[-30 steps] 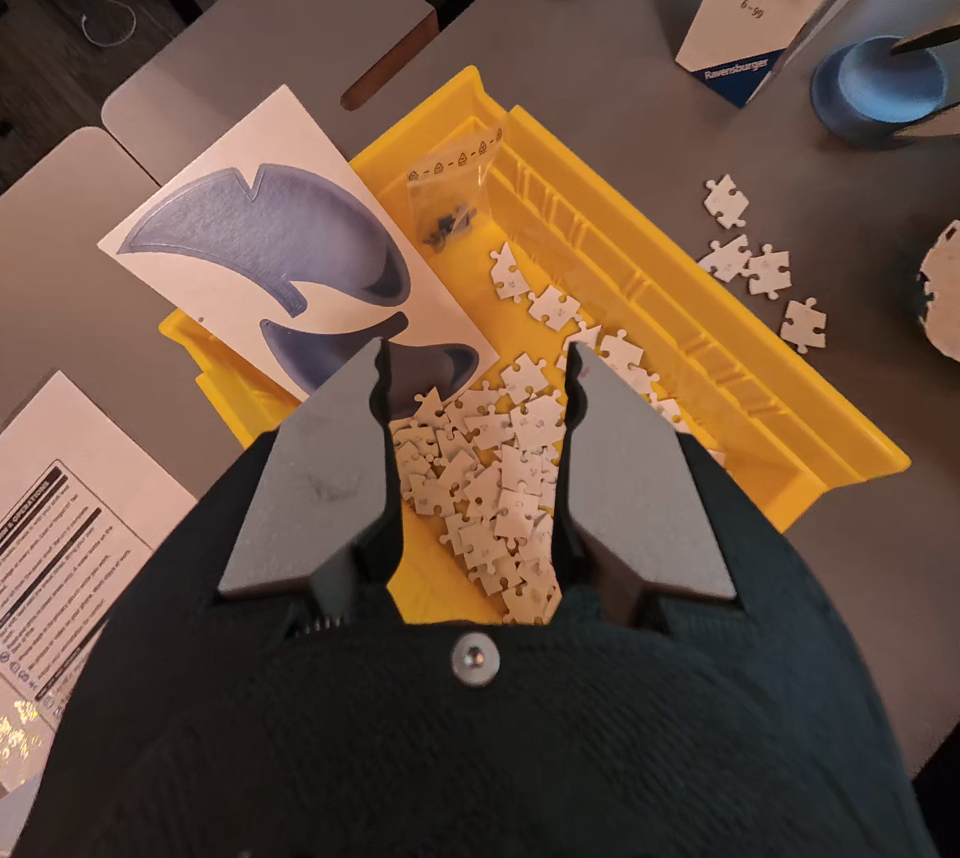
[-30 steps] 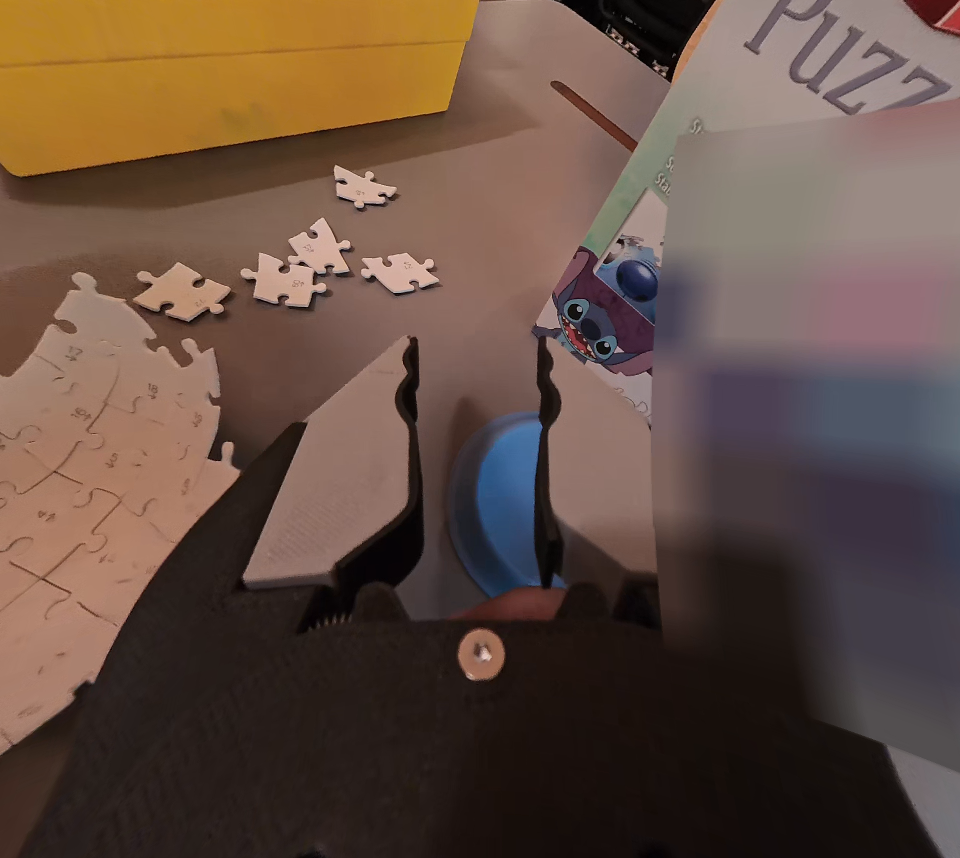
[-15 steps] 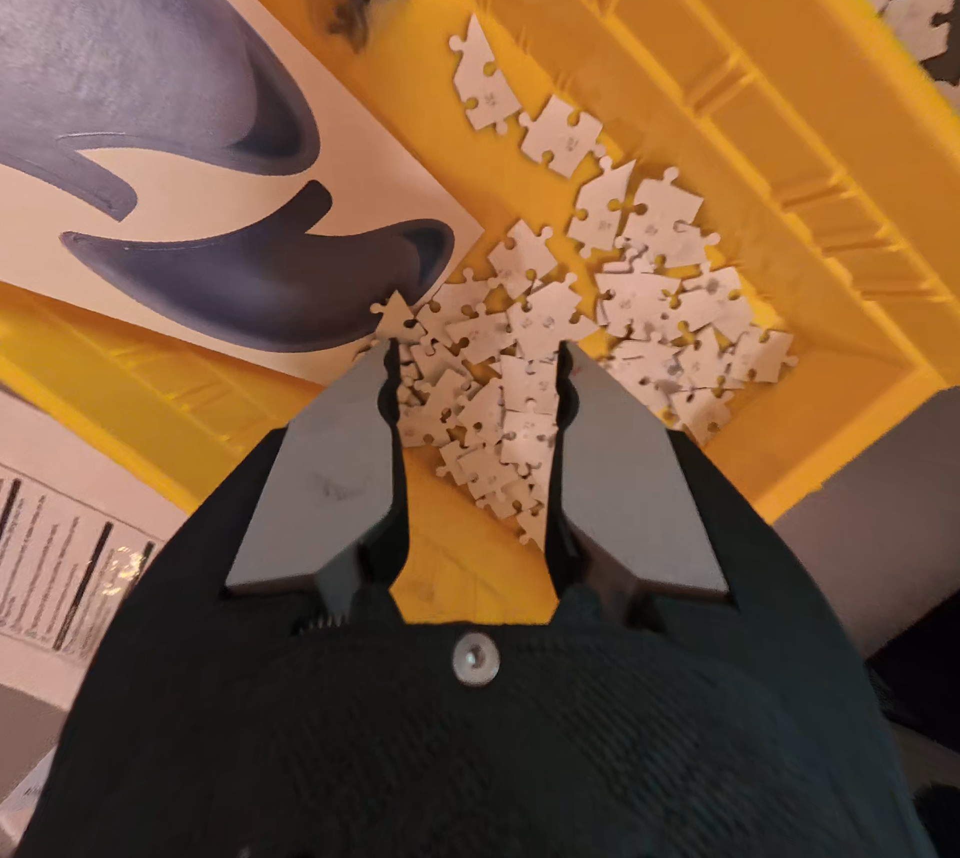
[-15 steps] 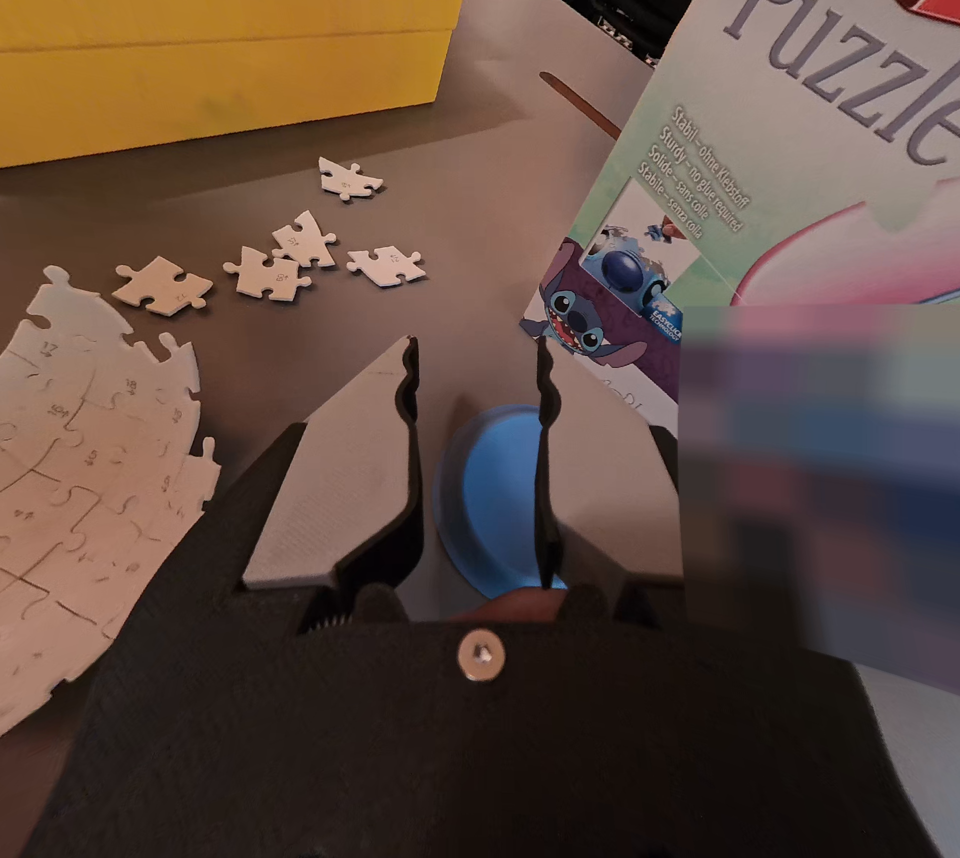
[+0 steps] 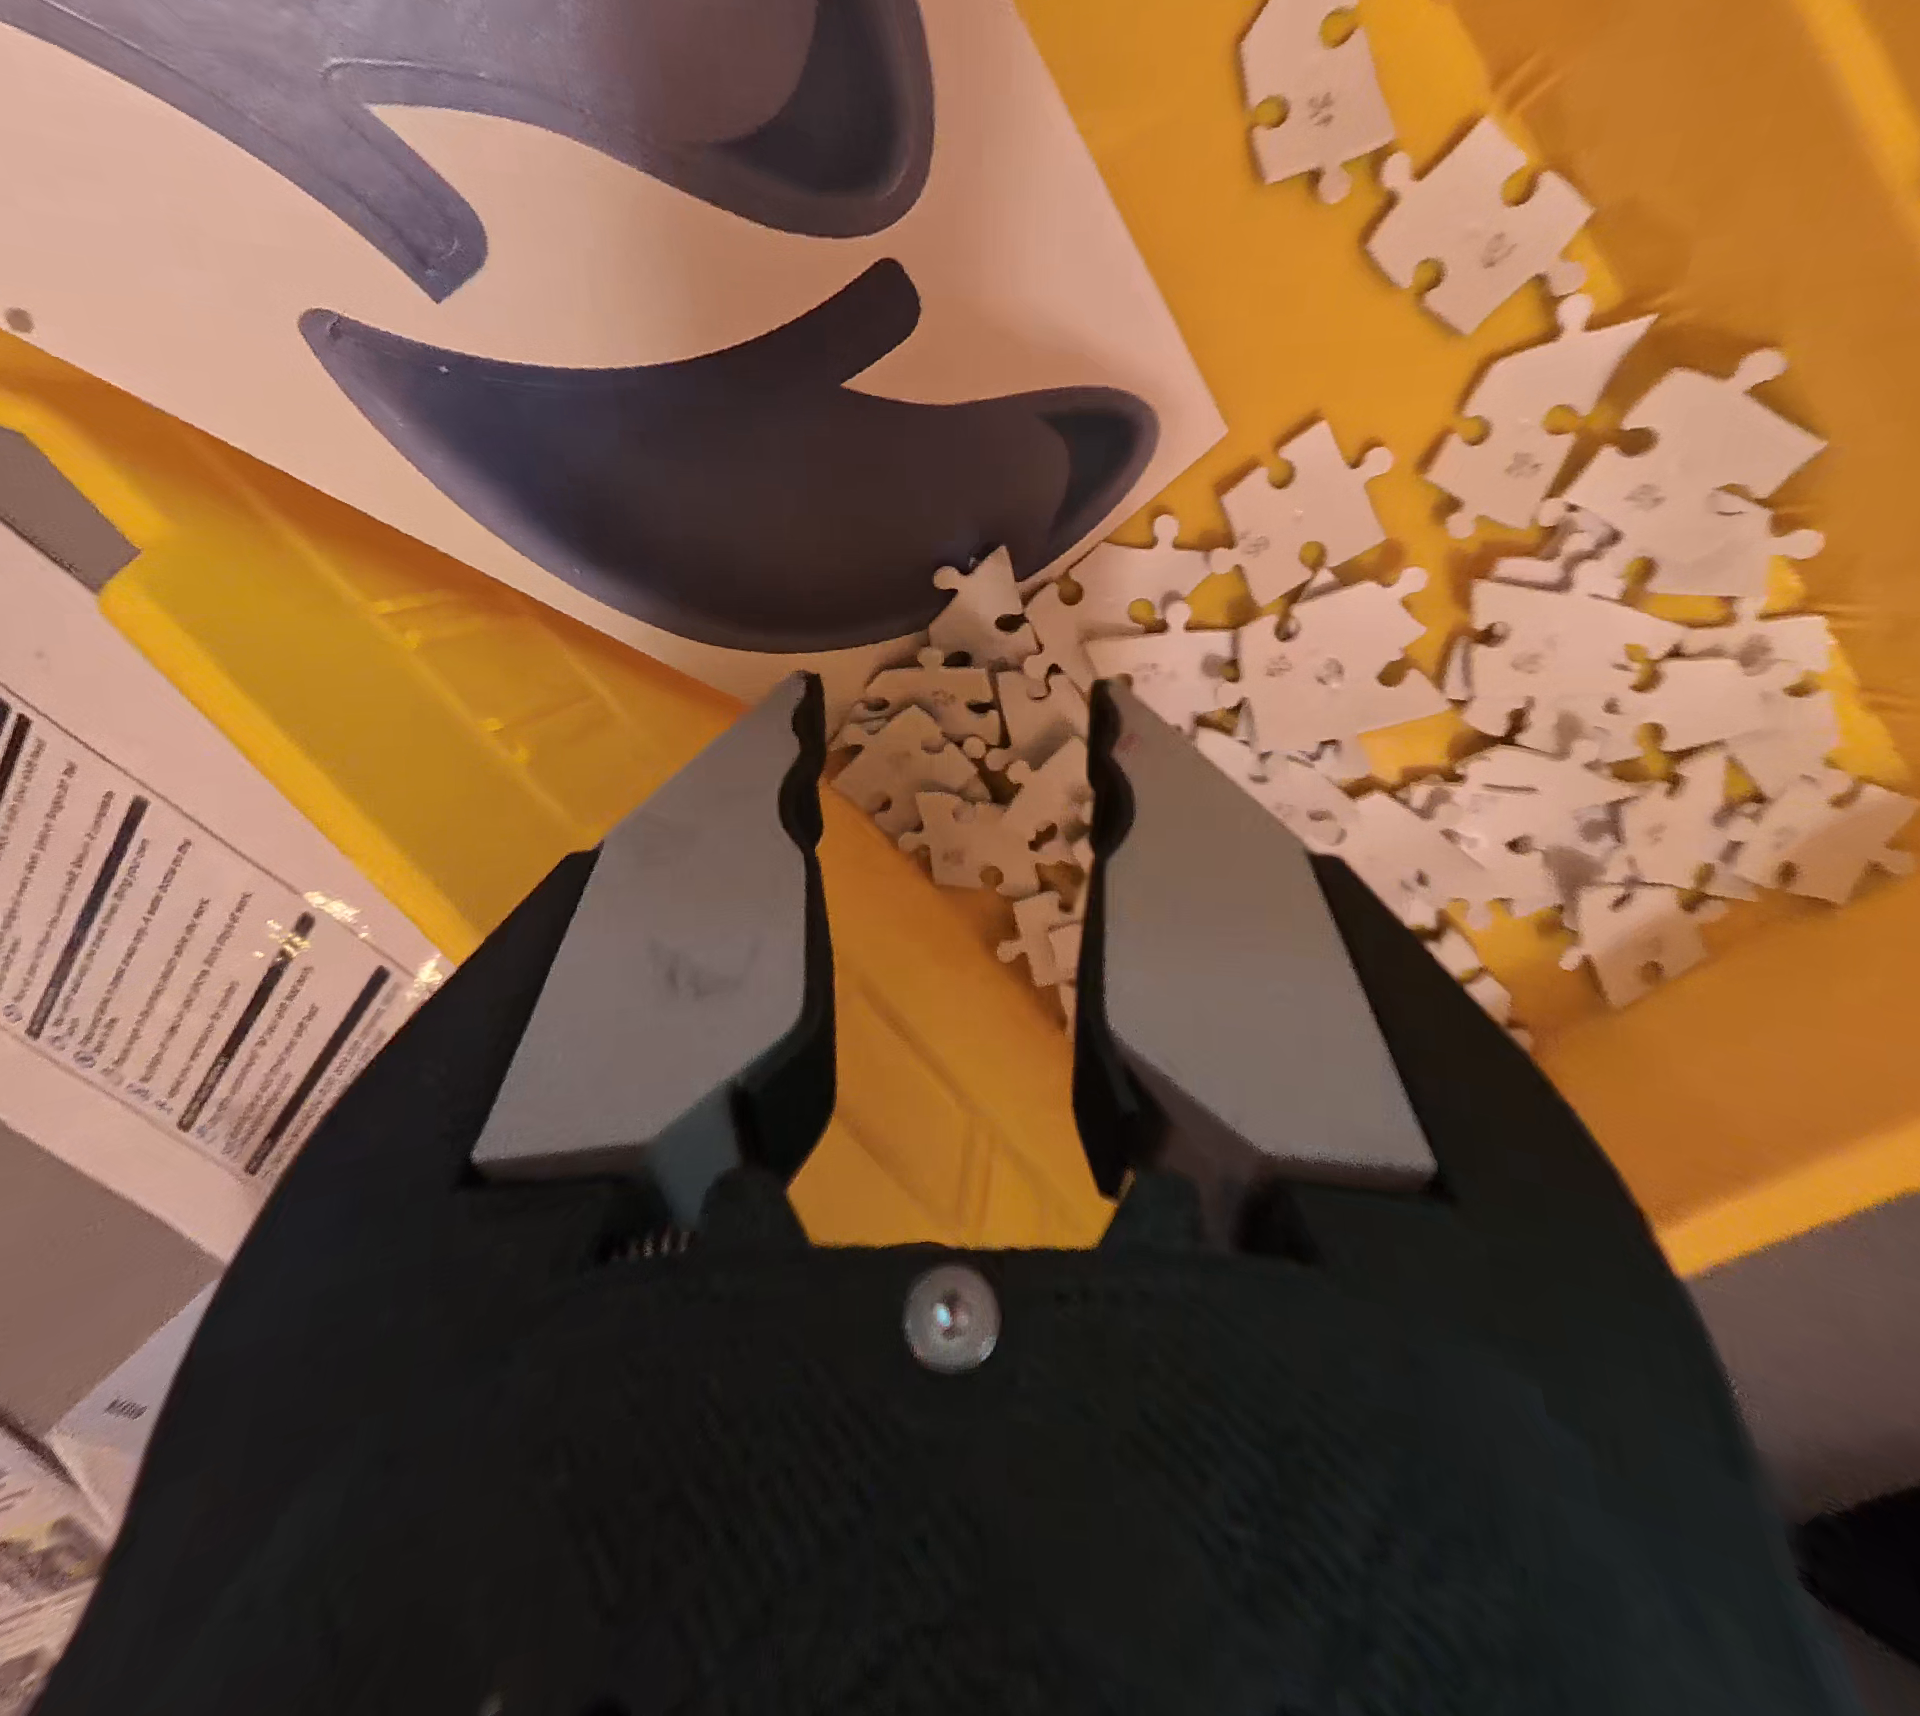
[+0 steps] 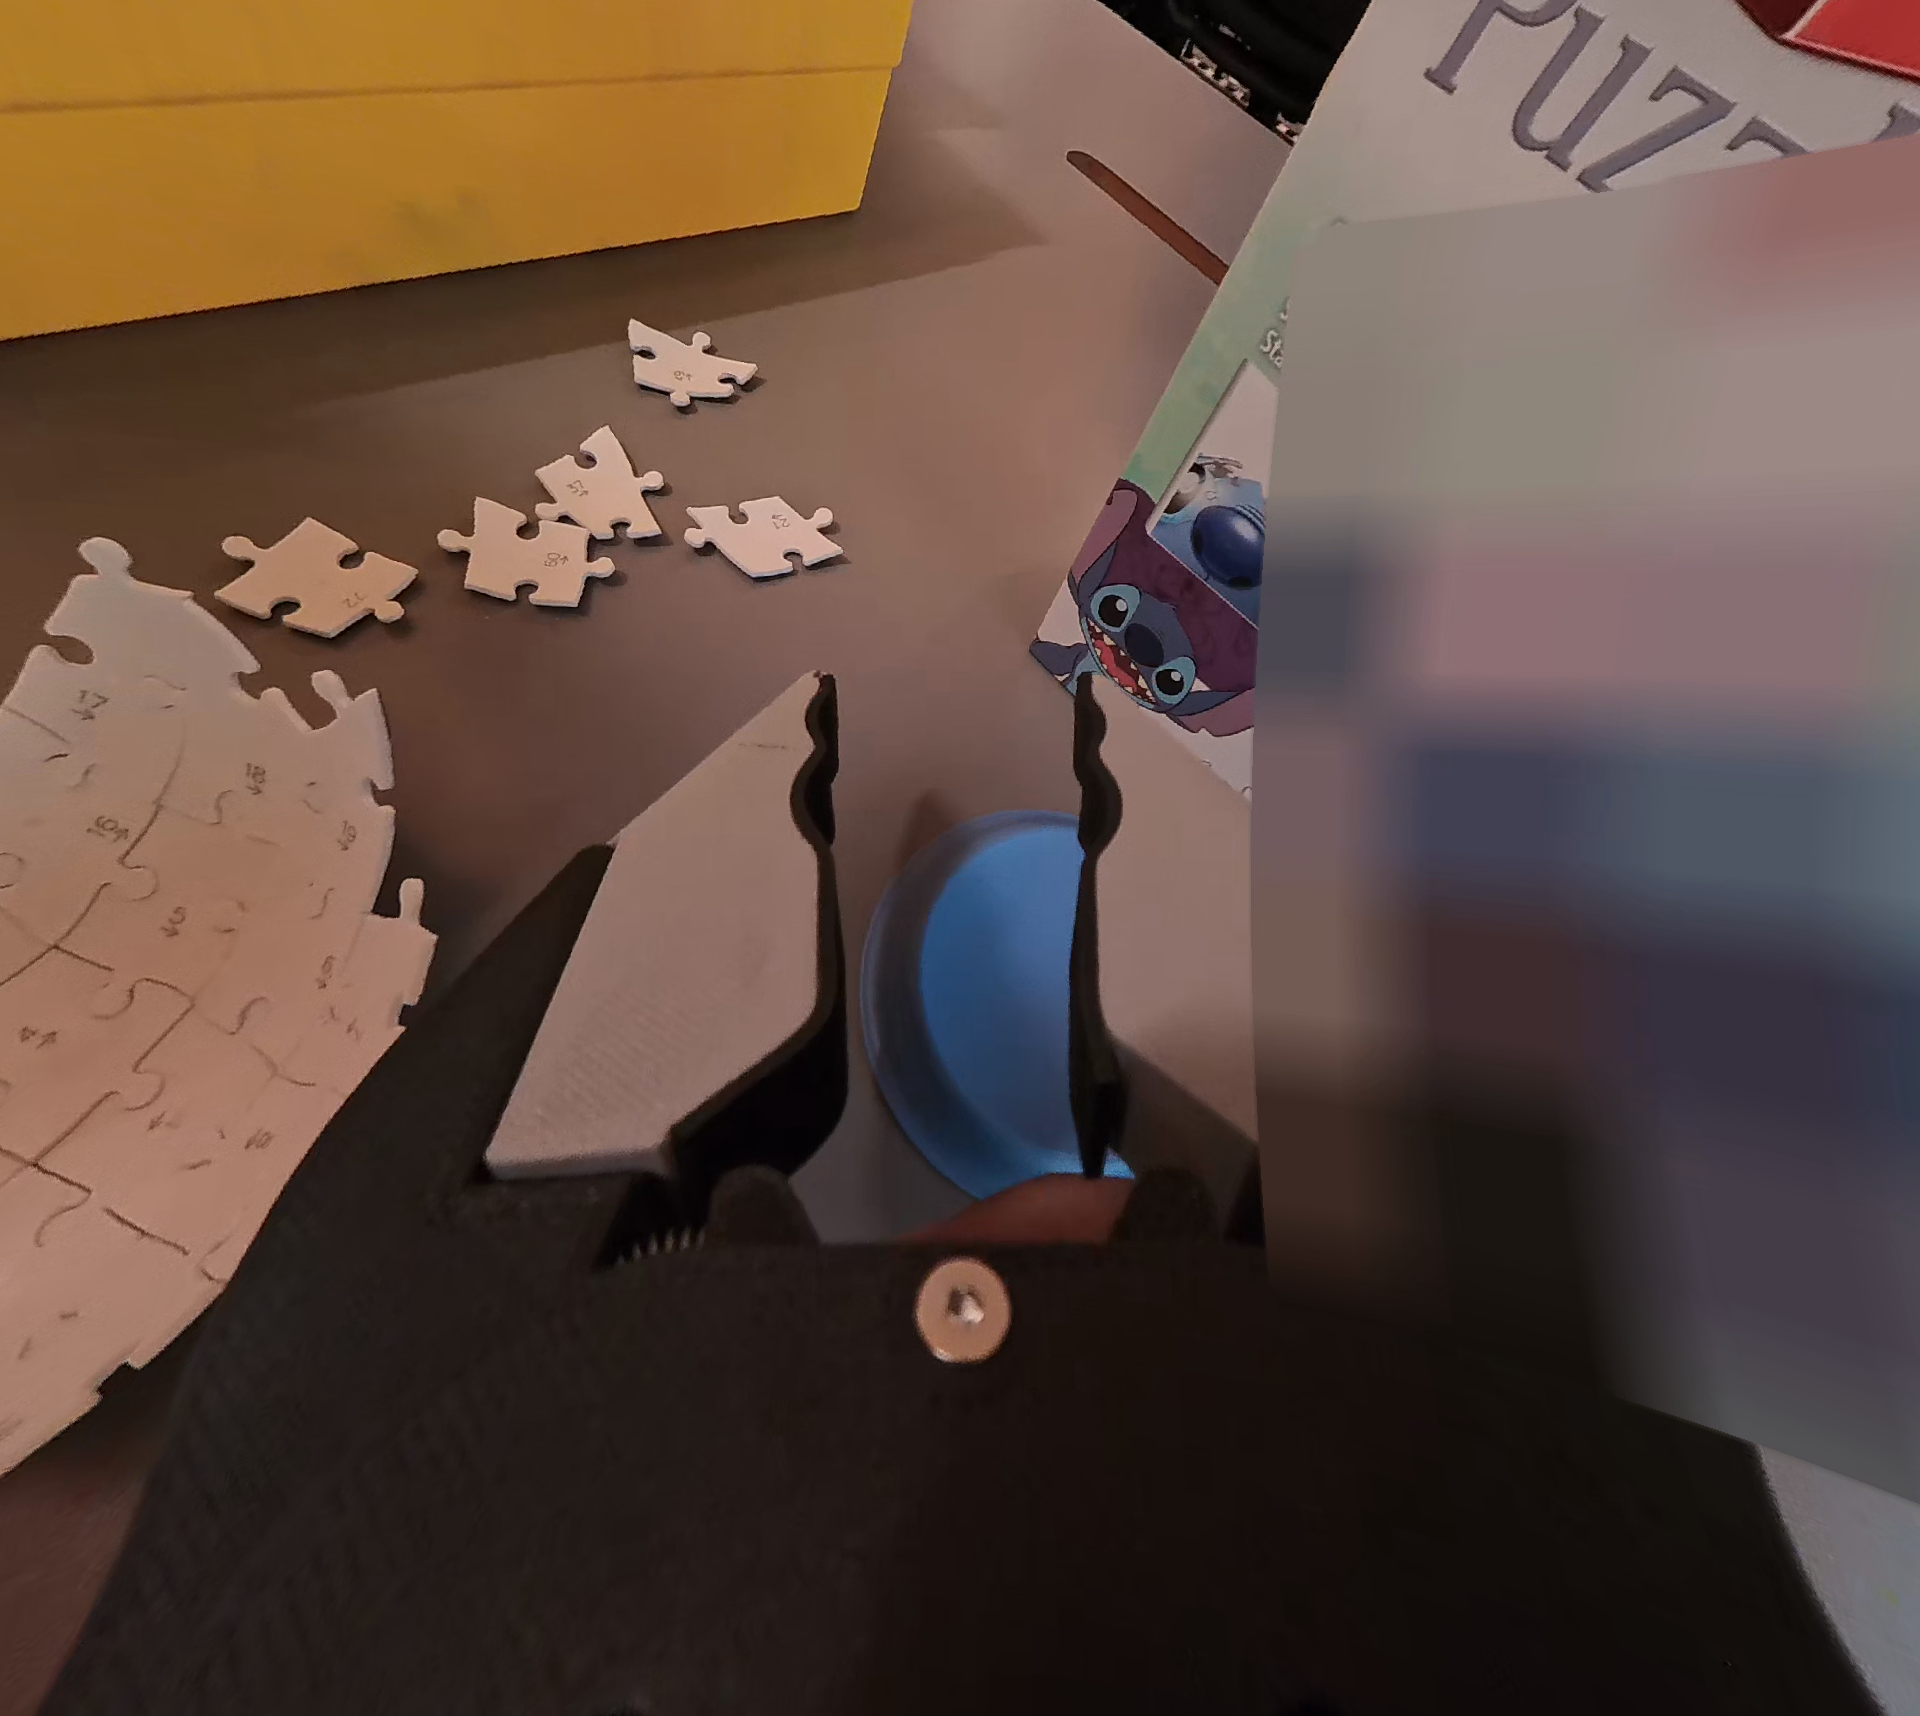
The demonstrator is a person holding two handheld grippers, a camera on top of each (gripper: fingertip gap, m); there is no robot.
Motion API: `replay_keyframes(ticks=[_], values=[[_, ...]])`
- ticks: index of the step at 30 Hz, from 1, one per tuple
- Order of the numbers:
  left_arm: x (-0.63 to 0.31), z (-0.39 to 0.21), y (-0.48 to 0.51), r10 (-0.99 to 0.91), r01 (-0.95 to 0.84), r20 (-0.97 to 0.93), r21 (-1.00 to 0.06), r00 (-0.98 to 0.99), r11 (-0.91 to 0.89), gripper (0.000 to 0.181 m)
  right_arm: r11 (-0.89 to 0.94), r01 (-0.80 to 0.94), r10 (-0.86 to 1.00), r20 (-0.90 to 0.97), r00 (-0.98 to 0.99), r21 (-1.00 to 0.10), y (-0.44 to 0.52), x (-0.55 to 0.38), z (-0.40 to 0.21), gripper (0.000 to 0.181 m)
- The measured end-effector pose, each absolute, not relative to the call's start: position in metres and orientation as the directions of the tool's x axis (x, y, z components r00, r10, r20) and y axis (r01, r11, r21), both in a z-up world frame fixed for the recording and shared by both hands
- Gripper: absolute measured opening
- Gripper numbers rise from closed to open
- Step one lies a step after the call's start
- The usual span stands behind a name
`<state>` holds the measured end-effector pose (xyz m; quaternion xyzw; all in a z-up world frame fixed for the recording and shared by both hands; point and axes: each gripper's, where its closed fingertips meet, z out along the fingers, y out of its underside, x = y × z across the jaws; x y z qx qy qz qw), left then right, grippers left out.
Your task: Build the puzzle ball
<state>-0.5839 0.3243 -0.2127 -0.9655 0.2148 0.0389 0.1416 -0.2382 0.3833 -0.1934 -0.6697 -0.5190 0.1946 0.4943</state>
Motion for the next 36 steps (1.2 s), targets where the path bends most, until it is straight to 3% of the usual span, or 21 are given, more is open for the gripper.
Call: replay_keyframes(ticks=[1,7,16,24,26,27,36], values=[[-0.586,-0.215,0.325,-0.41,-0.438,-0.159,-0.243,0.898,-0.865,0.047,0.027,0.502,0.887,0.252,0.387,-0.865,0.383,-0.238,-0.193,0.042],[-0.59,-0.221,0.324,-0.458,-0.508,-0.257,-0.183,0.851,-0.842,0.049,0.026,0.502,0.889,0.25,0.385,-0.864,0.383,-0.238,-0.193,0.042],[-0.603,-0.231,0.325,-0.536,-0.608,-0.47,-0.001,0.701,-0.794,0.043,0.033,0.498,0.888,0.254,0.383,-0.867,0.382,-0.238,-0.191,0.043],[-0.599,-0.233,0.324,-0.546,-0.621,-0.469,-0.008,0.694,-0.783,0.034,0.033,0.498,0.888,0.254,0.384,-0.867,0.382,-0.238,-0.19,0.043],[-0.598,-0.235,0.322,-0.553,-0.621,-0.457,0.003,0.696,-0.784,0.02,0.033,0.498,0.887,0.255,0.385,-0.867,0.382,-0.237,-0.19,0.043],[-0.6,-0.235,0.322,-0.551,-0.619,-0.467,0.01,0.691,-0.785,0.002,0.034,0.498,0.887,0.256,0.385,-0.866,0.382,-0.237,-0.19,0.043],[-0.597,-0.231,0.323,-0.552,-0.626,-0.451,-0.019,0.701,-0.78,0.0,0.032,0.499,0.884,0.257,0.39,-0.866,0.384,-0.236,-0.19,0.042]])
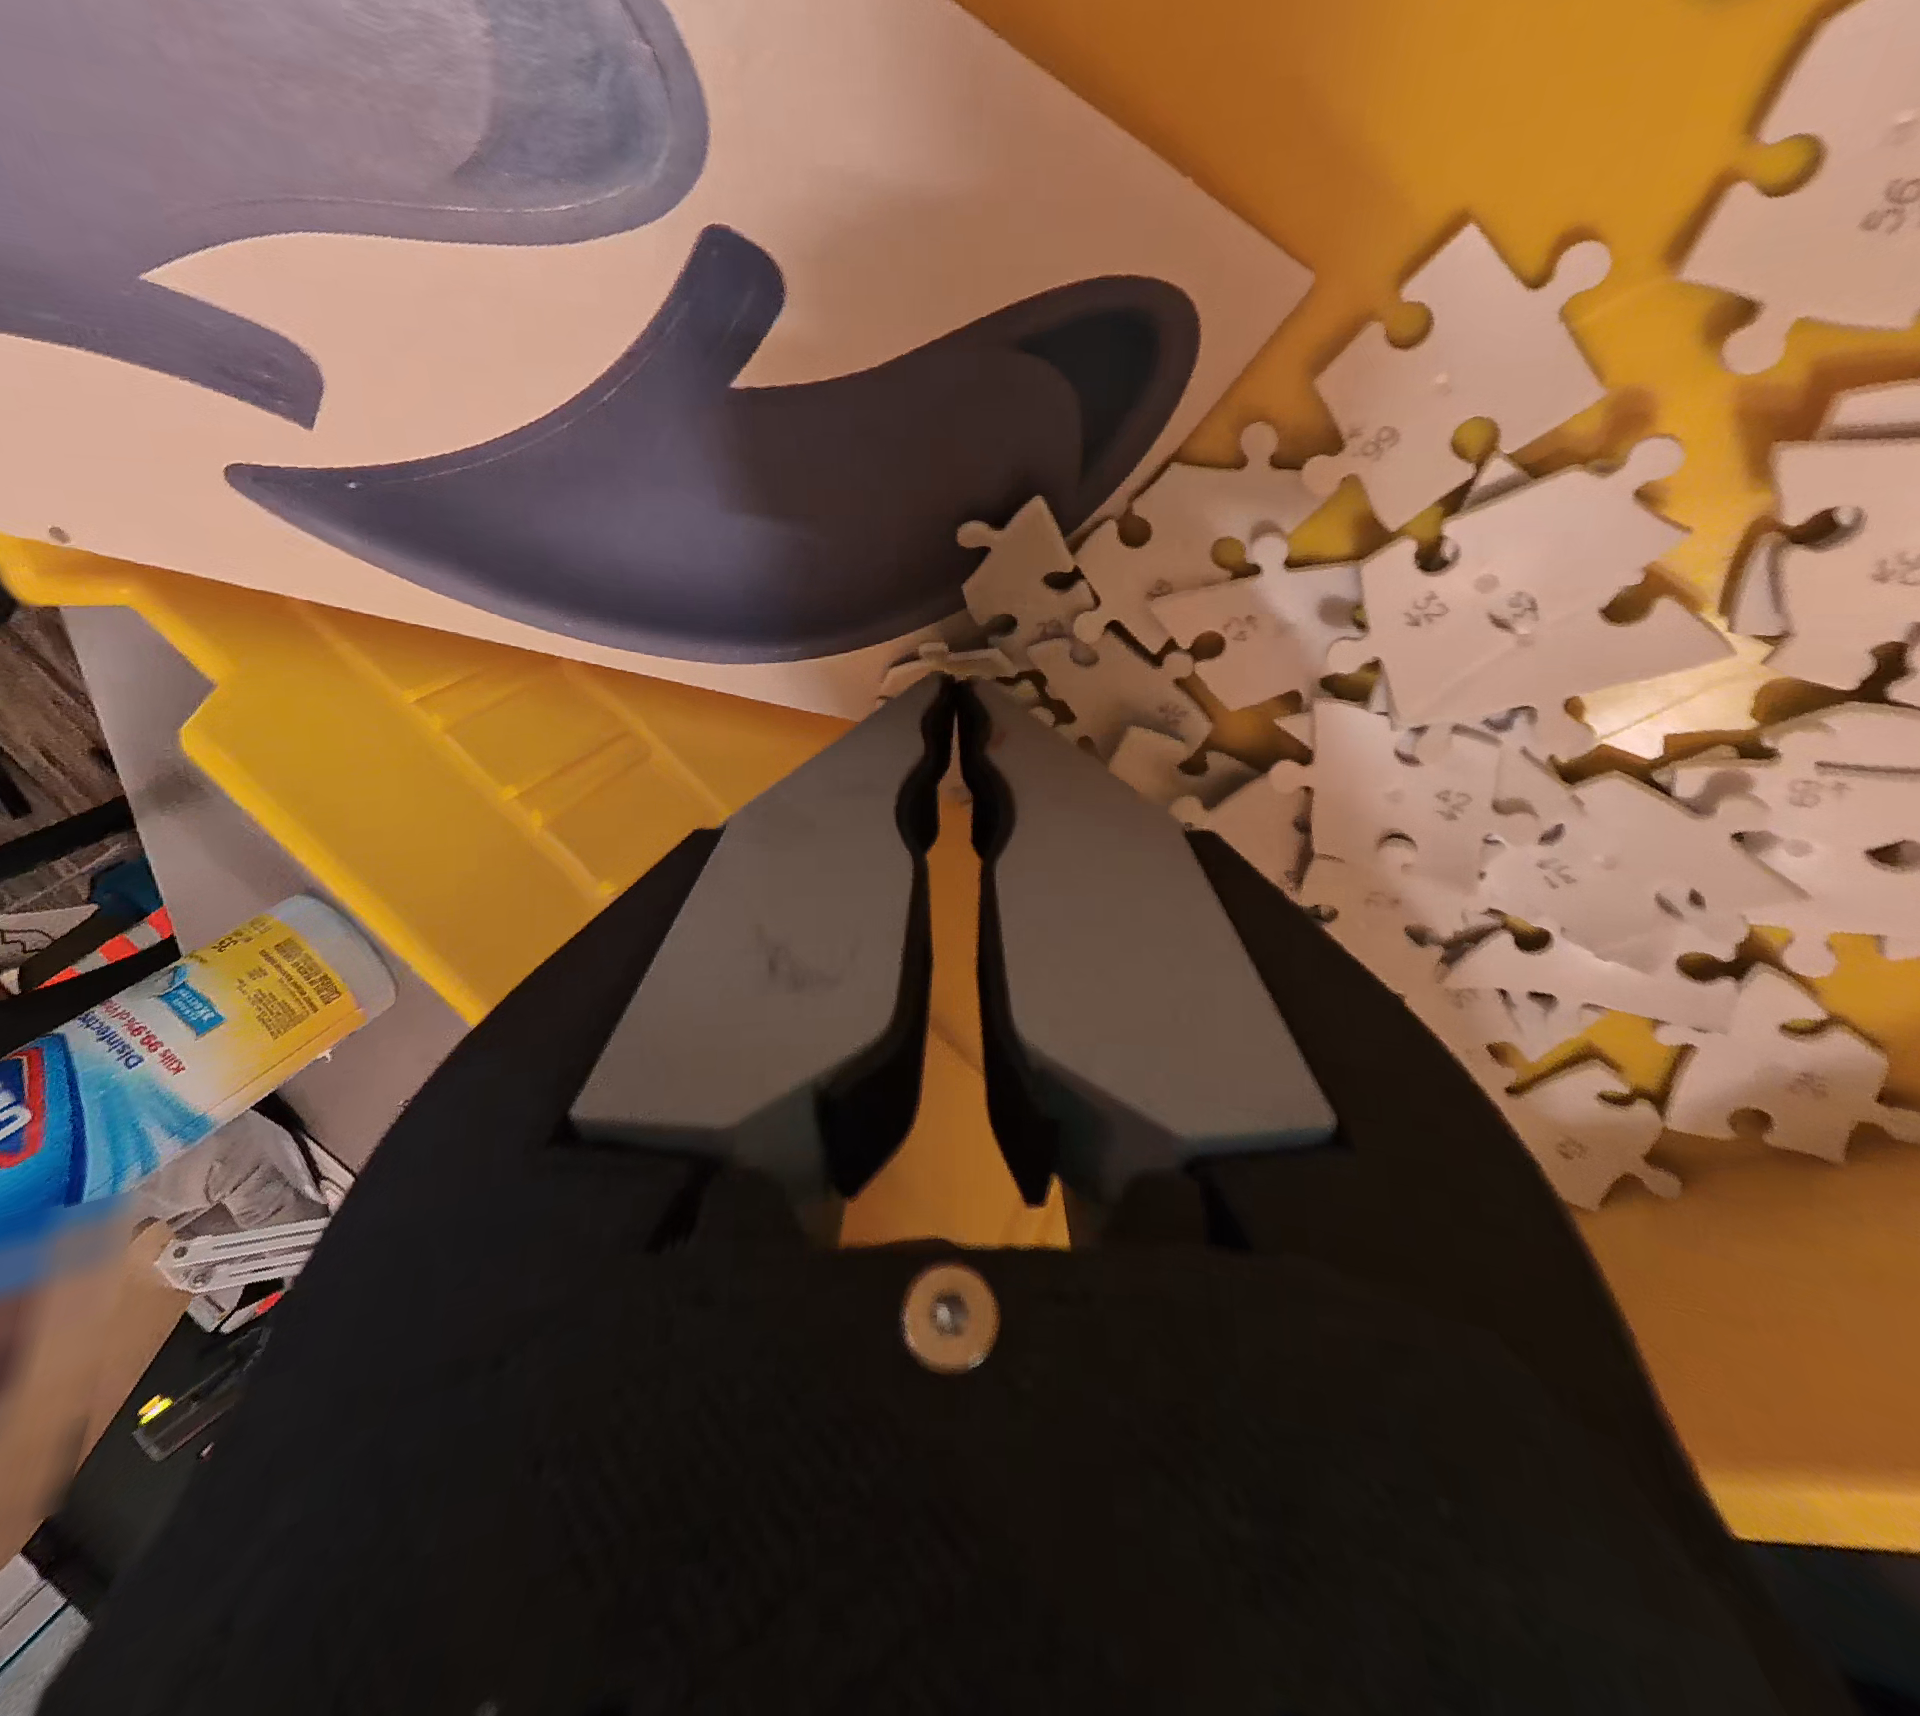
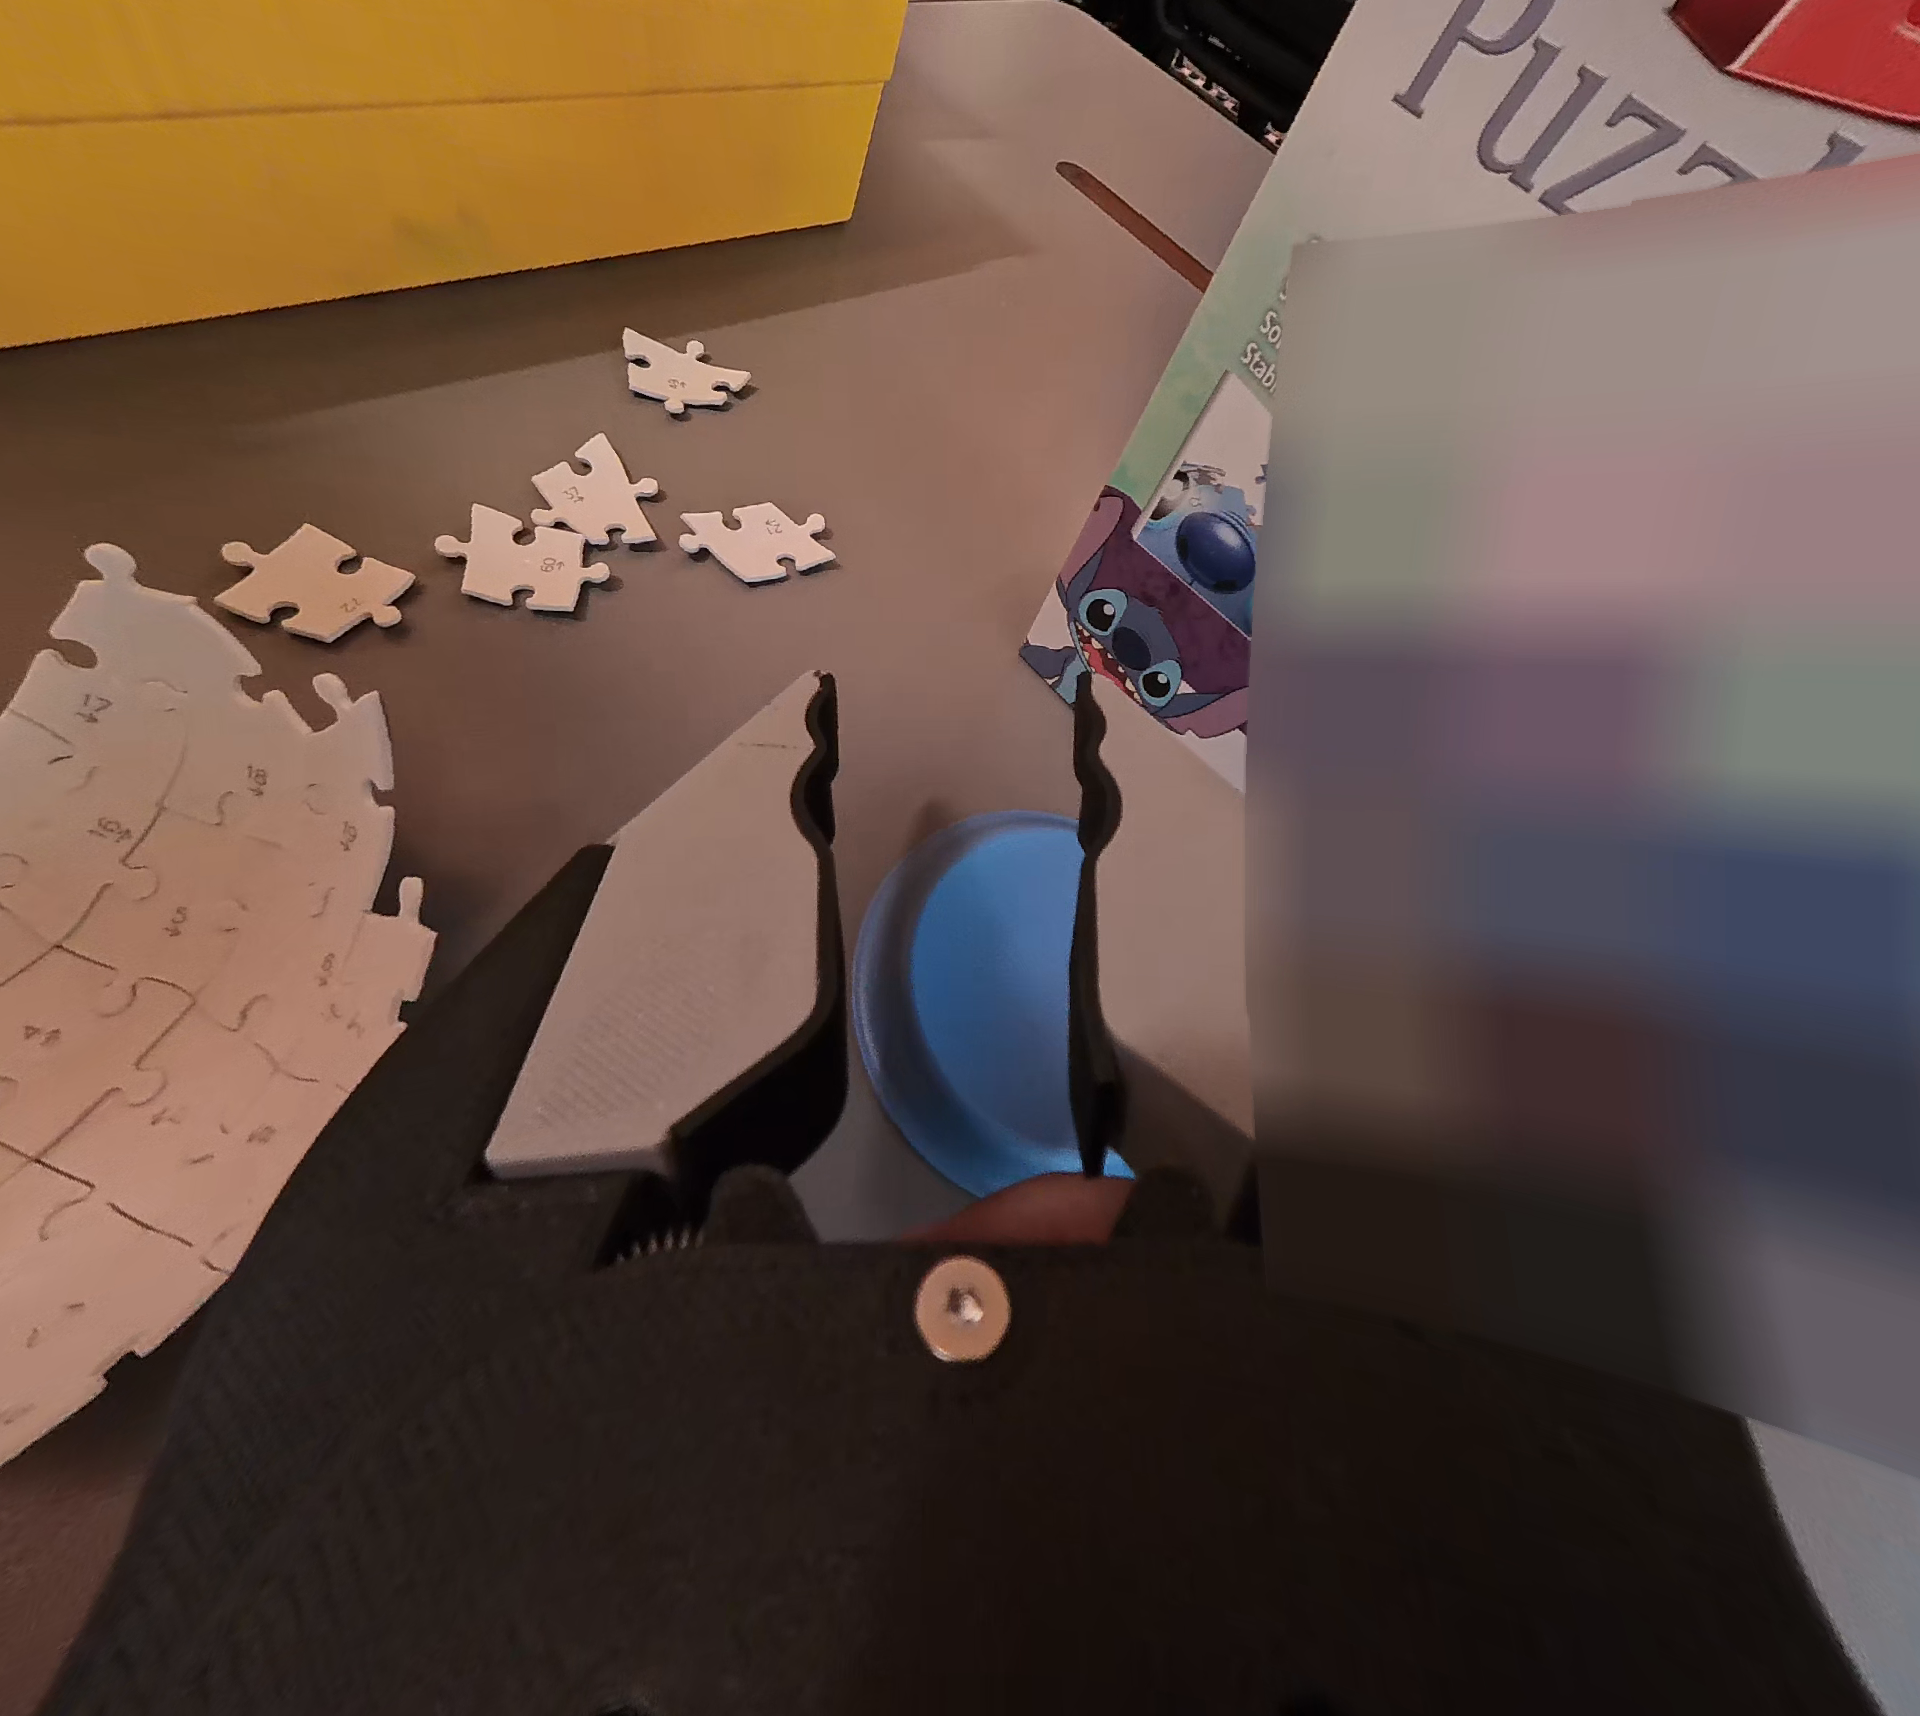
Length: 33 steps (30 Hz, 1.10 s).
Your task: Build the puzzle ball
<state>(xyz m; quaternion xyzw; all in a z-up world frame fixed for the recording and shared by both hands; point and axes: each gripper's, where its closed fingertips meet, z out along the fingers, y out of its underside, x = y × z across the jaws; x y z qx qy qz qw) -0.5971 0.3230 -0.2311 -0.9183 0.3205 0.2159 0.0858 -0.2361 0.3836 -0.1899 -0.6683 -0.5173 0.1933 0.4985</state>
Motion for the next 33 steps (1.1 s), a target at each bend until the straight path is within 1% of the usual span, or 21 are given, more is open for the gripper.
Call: replay_keyframes(ticks=[3,5,7,10,11,13,14,17,20,24,28,30,32,33], values=[[-0.603,-0.218,0.325,-0.512,-0.606,-0.466,-0.07,0.722,-0.792,0.0,0.034,0.497,0.883,0.259,0.391,-0.867,0.384,-0.236,-0.189,0.042],[-0.6,-0.213,0.324,-0.481,-0.577,-0.431,-0.122,0.763,-0.807,0.0,0.034,0.498,0.883,0.259,0.391,-0.867,0.384,-0.236,-0.189,0.042],[-0.595,-0.217,0.321,-0.456,-0.535,-0.374,-0.14,0.808,-0.833,0.022,0.033,0.501,0.883,0.26,0.39,-0.865,0.384,-0.236,-0.19,0.043],[-0.601,-0.224,0.321,-0.414,-0.49,-0.398,-0.109,0.819,-0.865,0.032,0.034,0.503,0.882,0.262,0.391,-0.864,0.384,-0.236,-0.19,0.043],[-0.599,-0.224,0.322,-0.413,-0.494,-0.404,-0.115,0.816,-0.862,0.033,0.035,0.501,0.881,0.263,0.393,-0.865,0.384,-0.236,-0.19,0.042],[-0.594,-0.225,0.318,-0.422,-0.499,-0.397,-0.114,0.815,-0.859,0.042,0.037,0.494,0.88,0.263,0.397,-0.869,0.384,-0.235,-0.187,0.042],[-0.594,-0.225,0.318,-0.42,-0.502,-0.404,-0.119,0.813,-0.857,0.043,0.038,0.489,0.879,0.262,0.399,-0.871,0.384,-0.235,-0.185,0.042],[-0.597,-0.227,0.318,-0.414,-0.505,-0.435,-0.115,0.8,-0.856,0.034,0.047,0.476,0.878,0.264,0.399,-0.878,0.382,-0.234,-0.18,0.042],[-0.6,-0.232,0.323,-0.403,-0.497,-0.478,-0.084,0.781,-0.864,0.033,0.06,0.469,0.88,0.268,0.393,-0.881,0.379,-0.236,-0.176,0.042],[-0.592,-0.236,0.324,-0.432,-0.542,-0.525,-0.069,0.734,-0.837,0.013,0.07,0.463,0.879,0.274,0.391,-0.884,0.377,-0.237,-0.173,0.042],[-0.592,-0.236,0.326,-0.411,-0.547,-0.567,-0.085,0.713,-0.833,0.01,0.067,0.451,0.877,0.268,0.399,-0.89,0.378,-0.235,-0.17,0.042],[-0.592,-0.239,0.327,-0.414,-0.558,-0.585,-0.081,0.697,-0.826,0.001,0.067,0.446,0.876,0.266,0.402,-0.893,0.378,-0.235,-0.169,0.042],[-0.597,-0.24,0.328,-0.424,-0.576,-0.628,-0.047,0.653,-0.816,0.0,0.066,0.444,0.875,0.266,0.404,-0.894,0.378,-0.235,-0.168,0.042],[-0.603,-0.242,0.326,-0.428,-0.567,-0.641,-0.013,0.637,-0.824,0.001,0.066,0.443,0.875,0.265,0.405,-0.894,0.378,-0.235,-0.168,0.042]])
